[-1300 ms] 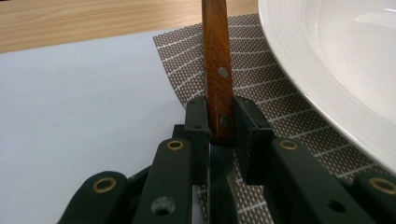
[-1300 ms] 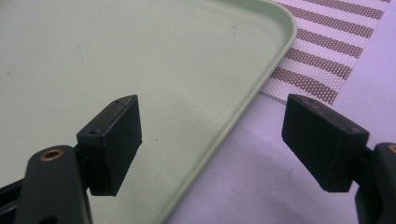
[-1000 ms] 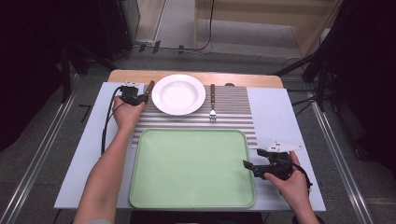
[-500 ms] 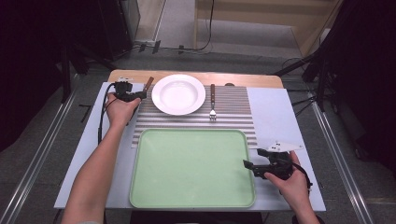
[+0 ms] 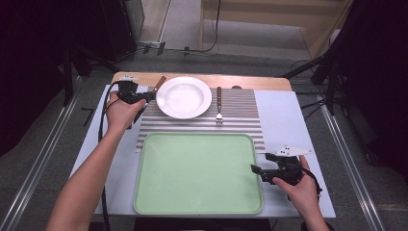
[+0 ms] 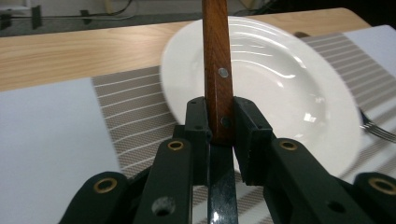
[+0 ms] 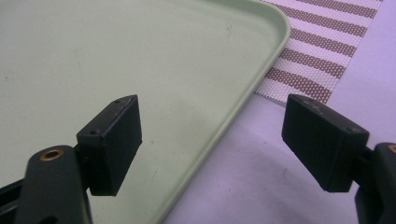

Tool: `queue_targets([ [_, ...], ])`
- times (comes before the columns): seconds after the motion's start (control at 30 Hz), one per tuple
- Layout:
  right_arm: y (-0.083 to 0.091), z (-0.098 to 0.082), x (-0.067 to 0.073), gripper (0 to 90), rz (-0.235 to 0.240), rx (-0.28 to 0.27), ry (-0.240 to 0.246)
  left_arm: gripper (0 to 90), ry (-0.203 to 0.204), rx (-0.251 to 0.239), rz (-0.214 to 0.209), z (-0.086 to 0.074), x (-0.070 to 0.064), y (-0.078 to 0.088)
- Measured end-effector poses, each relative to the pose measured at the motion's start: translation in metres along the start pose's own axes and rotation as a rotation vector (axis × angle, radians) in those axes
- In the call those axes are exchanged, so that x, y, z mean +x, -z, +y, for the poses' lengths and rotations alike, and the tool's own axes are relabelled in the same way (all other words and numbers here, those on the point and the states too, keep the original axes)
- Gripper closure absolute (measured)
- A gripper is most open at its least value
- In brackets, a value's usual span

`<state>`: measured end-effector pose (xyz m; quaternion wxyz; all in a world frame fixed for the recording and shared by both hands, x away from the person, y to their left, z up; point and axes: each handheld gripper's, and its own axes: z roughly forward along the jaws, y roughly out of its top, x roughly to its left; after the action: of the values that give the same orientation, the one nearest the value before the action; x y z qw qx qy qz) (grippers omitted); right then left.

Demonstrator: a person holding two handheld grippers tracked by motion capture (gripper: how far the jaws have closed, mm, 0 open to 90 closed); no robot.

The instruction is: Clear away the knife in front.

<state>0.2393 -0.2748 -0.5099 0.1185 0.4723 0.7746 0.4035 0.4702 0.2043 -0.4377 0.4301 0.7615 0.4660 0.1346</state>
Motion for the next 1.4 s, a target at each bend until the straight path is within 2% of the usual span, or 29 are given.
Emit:
queue_targets([
  [0.03, 0.0, 0.0, 0.0, 19.3, 0.0, -0.001, -0.002, 76.5, -0.009, -0.007, -0.019, 0.001, -0.007, 0.004],
  [0.1, 0.0, 0.0, 0.0, 19.3, 0.003, 0.001, -0.004, 76.5, -0.011, -0.014, -0.027, 0.002, -0.01, 0.006],
  [0.2, 0.0, 0.0, 0.0, 19.4, 0.008, 0.002, -0.009, 76.5, -0.016, 0.006, -0.075, 0.002, -0.022, 0.013],
  [0.23, 0.0, 0.0, 0.0, 19.4, 0.008, 0.002, -0.009, 76.5, -0.016, 0.006, -0.075, 0.002, -0.022, 0.013],
  [0.27, -0.001, -0.001, -0.001, 19.4, 0.009, 0.004, -0.008, 76.5, -0.027, 0.021, -0.097, 0.001, -0.029, 0.015],
  [0.4, -0.001, -0.001, 0.0, 19.4, 0.01, 0.003, -0.01, 76.6, -0.048, 0.034, -0.143, -0.003, -0.042, 0.02],
  [0.73, 0.0, -0.001, 0.0, 19.4, 0.009, 0.002, -0.011, 76.6, -0.103, 0.049, -0.202, -0.017, -0.068, 0.033],
  [0.93, 0.0, -0.001, 0.0, 19.5, 0.008, 0.001, -0.008, 76.5, -0.103, 0.055, -0.245, -0.025, -0.076, 0.037],
  [1.07, -0.001, -0.001, 0.0, 19.5, 0.008, 0.002, -0.007, 76.5, -0.138, 0.055, -0.258, -0.032, -0.087, 0.041],
  [1.2, -0.001, -0.001, 0.0, 19.5, 0.008, 0.003, -0.006, 76.5, -0.141, 0.064, -0.282, -0.04, -0.097, 0.044],
  [1.27, -0.001, -0.001, 0.0, 19.5, 0.01, 0.004, -0.007, 76.5, -0.164, 0.07, -0.282, -0.047, -0.104, 0.045],
  [1.4, -0.001, -0.001, 0.0, 19.5, 0.009, 0.004, -0.006, 76.5, -0.158, 0.068, -0.311, -0.053, -0.107, 0.046],
])
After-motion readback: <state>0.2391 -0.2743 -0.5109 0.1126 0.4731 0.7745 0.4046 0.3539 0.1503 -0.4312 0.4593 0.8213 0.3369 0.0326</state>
